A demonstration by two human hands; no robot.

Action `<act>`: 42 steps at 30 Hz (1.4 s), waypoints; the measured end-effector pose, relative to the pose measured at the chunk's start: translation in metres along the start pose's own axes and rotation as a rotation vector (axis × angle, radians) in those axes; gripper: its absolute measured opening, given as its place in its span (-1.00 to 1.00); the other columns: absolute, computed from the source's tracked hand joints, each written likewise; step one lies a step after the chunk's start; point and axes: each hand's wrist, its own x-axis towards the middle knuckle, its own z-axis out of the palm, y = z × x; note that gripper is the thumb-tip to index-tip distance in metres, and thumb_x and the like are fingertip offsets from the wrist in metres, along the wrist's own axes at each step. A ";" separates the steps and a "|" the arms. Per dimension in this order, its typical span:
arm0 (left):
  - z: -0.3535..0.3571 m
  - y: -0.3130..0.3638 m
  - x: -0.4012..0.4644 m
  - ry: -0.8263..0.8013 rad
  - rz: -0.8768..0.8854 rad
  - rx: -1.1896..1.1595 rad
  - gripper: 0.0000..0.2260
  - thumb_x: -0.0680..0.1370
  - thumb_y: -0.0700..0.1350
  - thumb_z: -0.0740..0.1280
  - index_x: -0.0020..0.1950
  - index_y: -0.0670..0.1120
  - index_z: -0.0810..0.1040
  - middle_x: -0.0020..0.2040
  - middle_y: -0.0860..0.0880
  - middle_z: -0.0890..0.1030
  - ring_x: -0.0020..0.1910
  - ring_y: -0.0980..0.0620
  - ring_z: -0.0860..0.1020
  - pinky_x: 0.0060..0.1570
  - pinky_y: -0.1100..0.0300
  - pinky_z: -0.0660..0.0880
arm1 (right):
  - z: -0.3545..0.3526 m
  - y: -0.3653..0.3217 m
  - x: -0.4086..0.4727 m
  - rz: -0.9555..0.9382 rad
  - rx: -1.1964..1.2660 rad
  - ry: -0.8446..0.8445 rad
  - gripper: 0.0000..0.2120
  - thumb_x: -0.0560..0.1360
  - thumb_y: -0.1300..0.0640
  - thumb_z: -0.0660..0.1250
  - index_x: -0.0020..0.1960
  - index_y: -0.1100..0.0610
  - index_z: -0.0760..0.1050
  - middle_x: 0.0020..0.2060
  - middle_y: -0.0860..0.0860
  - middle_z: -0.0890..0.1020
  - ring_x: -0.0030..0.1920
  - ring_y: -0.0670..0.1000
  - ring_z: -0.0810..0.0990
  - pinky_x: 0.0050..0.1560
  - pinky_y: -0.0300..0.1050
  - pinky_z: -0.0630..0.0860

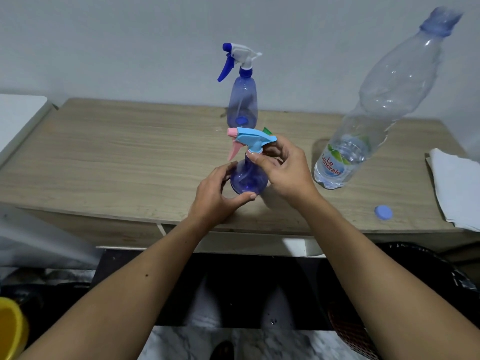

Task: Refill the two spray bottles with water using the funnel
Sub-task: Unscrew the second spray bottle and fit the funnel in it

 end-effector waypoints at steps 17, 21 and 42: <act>0.000 0.001 -0.001 -0.016 -0.029 -0.021 -0.19 0.30 0.24 0.67 0.48 0.04 0.51 0.36 0.08 0.64 0.32 0.14 0.62 0.34 -0.01 0.60 | 0.004 0.004 -0.006 -0.082 0.025 0.042 -0.68 0.49 0.23 0.59 0.15 0.11 0.55 0.06 0.12 0.72 0.04 0.07 0.76 0.06 -0.06 0.70; 0.000 0.000 -0.002 -0.019 -0.042 -0.029 -0.18 0.30 0.25 0.67 0.49 0.04 0.50 0.38 0.08 0.63 0.34 0.12 0.61 0.35 -0.02 0.60 | 0.006 0.002 -0.003 -0.063 0.031 0.057 -0.65 0.44 0.26 0.63 0.12 0.12 0.56 0.02 0.08 0.74 0.01 0.04 0.77 0.05 -0.05 0.71; 0.000 0.000 -0.002 -0.018 -0.055 -0.020 -0.13 0.29 0.28 0.65 0.53 0.01 0.49 0.38 0.08 0.63 0.33 0.16 0.61 0.34 -0.01 0.60 | 0.003 -0.003 0.000 -0.110 -0.067 0.010 -0.57 0.50 0.23 0.58 0.29 0.04 0.51 0.10 0.05 0.70 0.03 -0.05 0.74 0.09 -0.08 0.70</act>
